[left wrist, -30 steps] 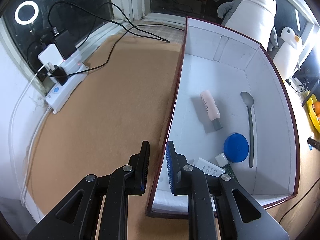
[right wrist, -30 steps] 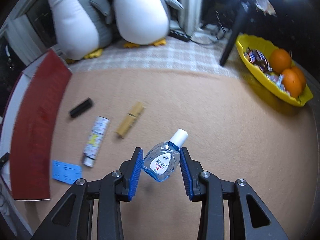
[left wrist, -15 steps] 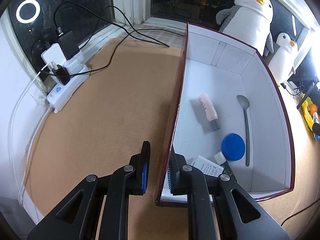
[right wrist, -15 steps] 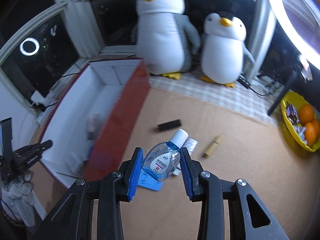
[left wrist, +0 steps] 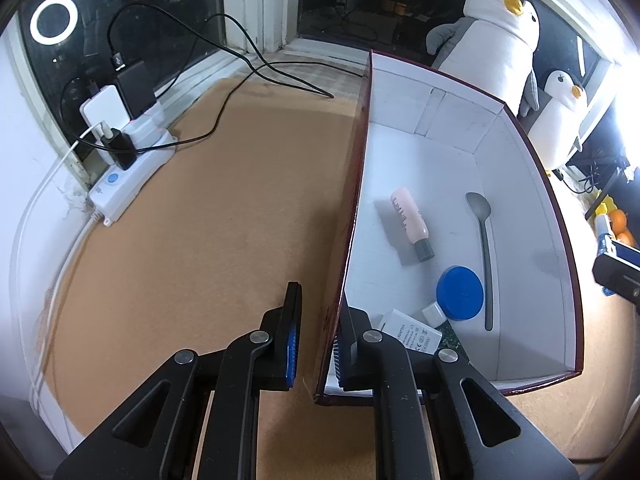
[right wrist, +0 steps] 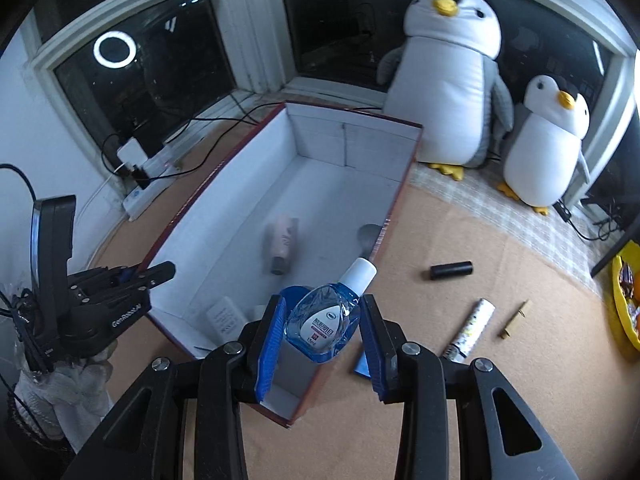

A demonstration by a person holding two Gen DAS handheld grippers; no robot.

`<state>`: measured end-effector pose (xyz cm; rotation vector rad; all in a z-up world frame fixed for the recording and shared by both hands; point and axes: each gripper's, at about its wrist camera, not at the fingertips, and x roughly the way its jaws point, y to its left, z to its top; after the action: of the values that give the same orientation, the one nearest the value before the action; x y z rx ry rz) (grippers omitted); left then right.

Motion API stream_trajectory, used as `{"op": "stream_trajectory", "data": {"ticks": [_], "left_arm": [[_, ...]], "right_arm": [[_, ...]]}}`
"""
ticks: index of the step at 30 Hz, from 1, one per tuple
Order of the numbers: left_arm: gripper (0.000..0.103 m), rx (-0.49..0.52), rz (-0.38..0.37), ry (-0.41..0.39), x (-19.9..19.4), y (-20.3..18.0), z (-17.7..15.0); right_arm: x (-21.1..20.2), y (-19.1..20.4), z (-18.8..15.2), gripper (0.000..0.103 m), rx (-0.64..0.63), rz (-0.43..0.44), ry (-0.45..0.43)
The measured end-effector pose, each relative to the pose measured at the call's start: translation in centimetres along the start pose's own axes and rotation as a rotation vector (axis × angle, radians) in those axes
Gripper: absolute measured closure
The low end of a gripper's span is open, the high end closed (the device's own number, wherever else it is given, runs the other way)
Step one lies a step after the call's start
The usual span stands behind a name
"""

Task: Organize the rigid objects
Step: 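Carry the eye-drop bottle into the box and release it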

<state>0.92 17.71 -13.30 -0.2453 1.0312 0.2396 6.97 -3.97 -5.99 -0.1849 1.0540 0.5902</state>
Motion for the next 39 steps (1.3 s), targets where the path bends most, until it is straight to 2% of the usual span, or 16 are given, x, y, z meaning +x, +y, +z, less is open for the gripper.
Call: {"op": "stream_trajectory", "data": {"ticks": [12,31,33,35,39], "left_arm": [[0.091,0.0,-0.015,-0.005,0.0,0.1,0.0],[0.091,0.002,-0.005,0.002,0.2,0.0,-0.1],[0.091,0.002,-0.002,0.004,0.2,-0.1,-0.1],[0.091,0.002,0.0,0.005,0.2,-0.1,0.0],[0.091,0.002,0.003,0.007,0.3,-0.1,0.0]], "right_arm": [[3.4,3.3,0.5,0.069,-0.055,0.009,0.06],[4.4,3.4,0.6,0.069,-0.066,0.028,0.076],[4.4,3.4,0.6,0.068,-0.068,0.031,0.073],[4.4,3.4,0.6,0.061,-0.069,0.031,0.07],[4.3,3.4,0.6,0.055,-0.075,0.036,0.063]]}}
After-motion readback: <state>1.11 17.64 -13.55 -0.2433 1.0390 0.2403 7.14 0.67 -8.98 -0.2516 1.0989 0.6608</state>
